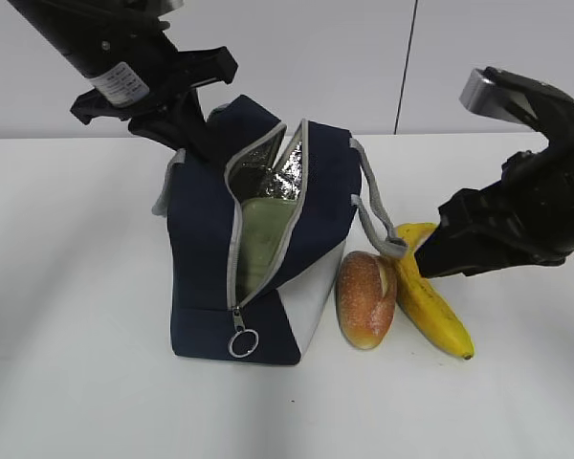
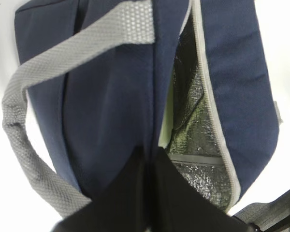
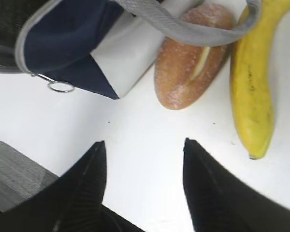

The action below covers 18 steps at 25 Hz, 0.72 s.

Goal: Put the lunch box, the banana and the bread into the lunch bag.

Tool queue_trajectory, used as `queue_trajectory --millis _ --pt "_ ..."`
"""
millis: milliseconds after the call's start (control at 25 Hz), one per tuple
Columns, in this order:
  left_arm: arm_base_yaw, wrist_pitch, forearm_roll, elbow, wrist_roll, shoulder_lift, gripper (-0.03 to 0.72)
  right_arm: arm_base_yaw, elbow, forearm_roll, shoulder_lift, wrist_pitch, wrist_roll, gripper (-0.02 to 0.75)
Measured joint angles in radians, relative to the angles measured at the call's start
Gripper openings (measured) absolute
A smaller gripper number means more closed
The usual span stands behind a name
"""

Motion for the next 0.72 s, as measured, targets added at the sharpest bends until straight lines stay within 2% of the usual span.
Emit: queue_trajectory --millis 280,520,720 --pt "0.0 0.003 0.0 0.0 0.0 0.0 -0.003 0.0 0.0 -0.176 0.091 -0.031 0.105 0.386" --pt "0.0 0.003 0.0 0.0 0.0 0.0 -0.003 0.0 -0.024 -0.21 0.247 -0.05 0.113 0.505" --pt "0.0 0.004 0.0 0.0 0.0 0.0 -0.003 0.0 -0.103 -0.268 0.35 -0.055 0.113 0.531"
